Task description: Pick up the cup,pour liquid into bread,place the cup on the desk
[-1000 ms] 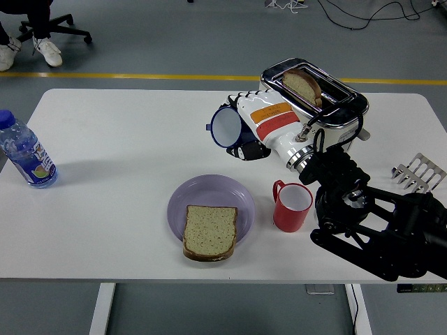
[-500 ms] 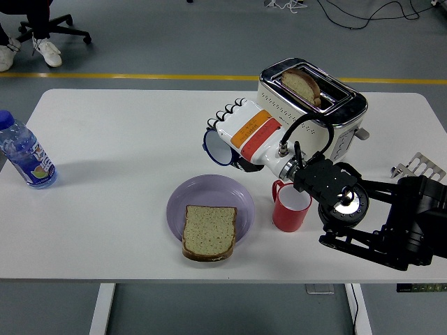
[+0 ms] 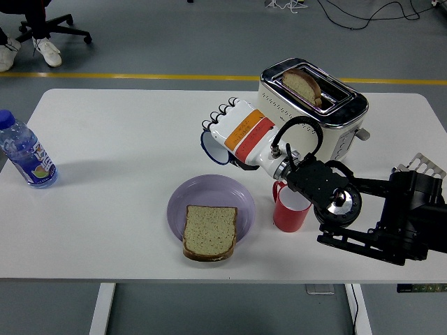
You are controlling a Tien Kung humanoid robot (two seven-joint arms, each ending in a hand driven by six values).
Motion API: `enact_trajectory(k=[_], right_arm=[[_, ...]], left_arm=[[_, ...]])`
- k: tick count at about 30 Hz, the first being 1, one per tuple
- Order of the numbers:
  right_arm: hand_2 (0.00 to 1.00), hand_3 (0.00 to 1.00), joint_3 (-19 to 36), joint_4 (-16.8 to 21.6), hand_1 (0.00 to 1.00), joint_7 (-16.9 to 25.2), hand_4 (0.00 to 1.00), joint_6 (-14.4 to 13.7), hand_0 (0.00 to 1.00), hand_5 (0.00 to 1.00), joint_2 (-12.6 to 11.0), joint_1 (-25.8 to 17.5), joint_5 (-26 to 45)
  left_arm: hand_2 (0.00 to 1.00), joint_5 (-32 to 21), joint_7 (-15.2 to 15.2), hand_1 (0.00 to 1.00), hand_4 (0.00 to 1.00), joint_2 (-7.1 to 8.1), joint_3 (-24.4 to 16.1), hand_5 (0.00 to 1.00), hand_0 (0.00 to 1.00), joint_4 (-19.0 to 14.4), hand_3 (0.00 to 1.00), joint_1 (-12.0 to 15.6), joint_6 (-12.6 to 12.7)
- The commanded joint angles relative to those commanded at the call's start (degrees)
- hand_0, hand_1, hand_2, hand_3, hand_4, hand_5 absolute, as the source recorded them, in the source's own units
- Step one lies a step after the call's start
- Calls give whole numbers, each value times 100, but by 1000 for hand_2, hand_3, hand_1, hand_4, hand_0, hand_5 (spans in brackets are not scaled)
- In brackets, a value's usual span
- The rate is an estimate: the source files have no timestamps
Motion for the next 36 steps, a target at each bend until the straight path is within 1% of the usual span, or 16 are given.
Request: enact_trajectory(k=[11,14,20,23,28,30,33,36], right_arm=[[392,449,-8,-60,207,-36,739,-31,278,2,54,31,0],[392,449,2,-72,207,-13,739,-77,278,2,62,6,15],[390,448,56,-57,207,89,747,-174,277,2,119,-90,314],[390,450,175,7,208,205,744,-332,272,2,200,-204,761],[390,450,378,84,209,342,745,-409,266,2,241,-297,1188],[390,450,515,123,209,422,745,-429,266,2,238,-337,1590],[389,450,786,109,209,690,753,-582,267,2,240,-442,2052],[389,450,1029,152,209,959,753,-609,267,2,232,-545,2554]], left_arm=[[684,-22,2,663,386,-5,21,998,647,0,570,5,-5],[684,-28,4,663,386,-6,32,998,647,1,570,9,-6],[683,-29,9,663,386,-9,42,998,647,1,569,12,-8],[684,-30,11,662,387,-10,49,998,647,3,571,19,-10],[684,-21,11,661,388,-11,50,998,648,2,570,17,-10],[684,-23,10,661,388,-10,48,998,648,2,570,15,-9],[684,-21,11,661,389,-7,41,998,648,1,570,9,-9],[684,-23,12,661,389,-7,49,998,648,1,570,7,-10]])
